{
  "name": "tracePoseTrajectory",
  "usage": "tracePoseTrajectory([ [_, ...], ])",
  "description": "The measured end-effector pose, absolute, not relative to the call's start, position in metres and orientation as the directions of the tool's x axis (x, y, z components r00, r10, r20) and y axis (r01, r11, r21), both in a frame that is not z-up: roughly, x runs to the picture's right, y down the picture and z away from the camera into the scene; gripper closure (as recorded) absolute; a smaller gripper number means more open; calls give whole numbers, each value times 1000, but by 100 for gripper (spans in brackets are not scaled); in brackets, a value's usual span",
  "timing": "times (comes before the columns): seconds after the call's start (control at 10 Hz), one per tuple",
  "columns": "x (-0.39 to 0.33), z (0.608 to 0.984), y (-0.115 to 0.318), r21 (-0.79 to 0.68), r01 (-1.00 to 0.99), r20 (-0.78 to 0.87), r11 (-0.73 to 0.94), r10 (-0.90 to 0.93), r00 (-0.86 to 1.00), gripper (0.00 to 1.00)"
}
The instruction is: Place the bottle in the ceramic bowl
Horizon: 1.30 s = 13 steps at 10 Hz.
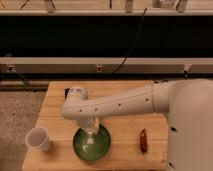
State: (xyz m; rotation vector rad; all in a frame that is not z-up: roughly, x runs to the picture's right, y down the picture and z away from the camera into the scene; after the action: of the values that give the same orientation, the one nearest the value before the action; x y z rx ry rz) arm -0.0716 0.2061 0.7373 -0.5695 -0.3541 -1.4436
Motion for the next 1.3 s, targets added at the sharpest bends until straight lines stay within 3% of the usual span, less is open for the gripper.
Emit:
tracePoseTrajectory([
  [0.5,-59,714,225,-139,989,561,53,-818,123,99],
  [1.3,-61,686,245,-67,995,584,80,-805,104,24],
])
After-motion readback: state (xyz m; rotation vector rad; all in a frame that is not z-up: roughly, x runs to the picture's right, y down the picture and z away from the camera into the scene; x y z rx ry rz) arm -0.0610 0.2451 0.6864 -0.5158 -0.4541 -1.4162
